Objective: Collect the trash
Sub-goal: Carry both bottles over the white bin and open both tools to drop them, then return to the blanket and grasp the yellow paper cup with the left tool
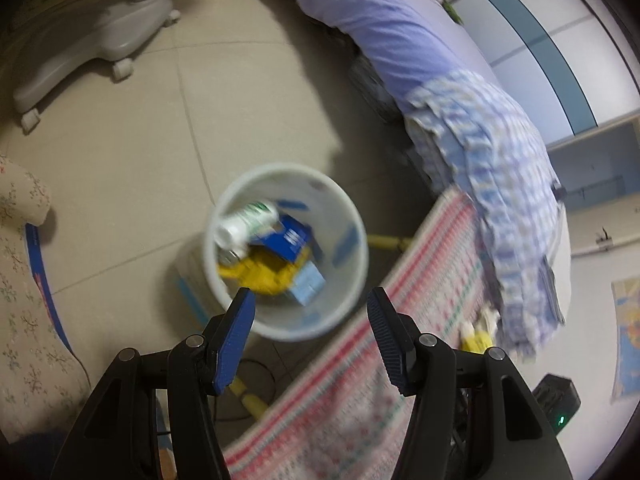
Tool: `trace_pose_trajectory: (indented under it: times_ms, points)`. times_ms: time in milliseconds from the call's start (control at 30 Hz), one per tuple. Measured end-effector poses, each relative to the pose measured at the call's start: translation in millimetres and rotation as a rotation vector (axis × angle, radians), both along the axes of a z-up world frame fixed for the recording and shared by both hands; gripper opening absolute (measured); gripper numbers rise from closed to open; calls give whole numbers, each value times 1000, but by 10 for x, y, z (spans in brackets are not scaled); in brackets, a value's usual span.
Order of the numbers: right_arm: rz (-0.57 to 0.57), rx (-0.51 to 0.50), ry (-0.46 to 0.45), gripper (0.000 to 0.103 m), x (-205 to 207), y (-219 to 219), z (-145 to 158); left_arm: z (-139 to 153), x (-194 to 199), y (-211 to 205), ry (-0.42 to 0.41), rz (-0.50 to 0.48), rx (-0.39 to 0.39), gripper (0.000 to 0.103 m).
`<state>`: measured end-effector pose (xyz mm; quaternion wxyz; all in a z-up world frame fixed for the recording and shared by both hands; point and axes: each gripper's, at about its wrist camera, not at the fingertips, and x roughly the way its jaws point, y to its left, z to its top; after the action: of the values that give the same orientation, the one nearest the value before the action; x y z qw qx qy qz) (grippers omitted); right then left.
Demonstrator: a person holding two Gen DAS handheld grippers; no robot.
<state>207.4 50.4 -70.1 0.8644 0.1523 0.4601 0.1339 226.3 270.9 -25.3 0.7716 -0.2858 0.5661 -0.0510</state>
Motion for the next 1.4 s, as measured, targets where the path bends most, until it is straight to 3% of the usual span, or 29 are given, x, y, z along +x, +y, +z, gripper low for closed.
trace_pose_trajectory:
  times_ms: [233,467,600,800,967,1067,1167,1400]
  points:
    - [-79,3,13,59,-338,-734,322,261,-424,-542,-4,-84,1,61]
    - [-192,27,-29,60,-768,-1642,728,332,-811,-1209,-49,-157,93,62]
    - [-279,65,-25,60,-1005,-2142,776,334,-946,-1846,-94,-333,122,62]
    - [-403,74,16,61,-1188,-2751,793,318,-1148,-2929,-250,-623,313,62]
    - [-478,29,30,61,-1340,-3216,792,142,-1054,-3607,-313,-778,435,62]
    - [-510,25,52,61,-1403,-3441,727,-42,-894,-3926,-284,-850,469,62]
    - [-551,11,87,61,-1435,-3632,632,-181,-726,-4081,-263,-871,487,62]
    - [-603,33,159,61,-1440,-3905,469,-375,-477,-4367,-310,-918,629,61]
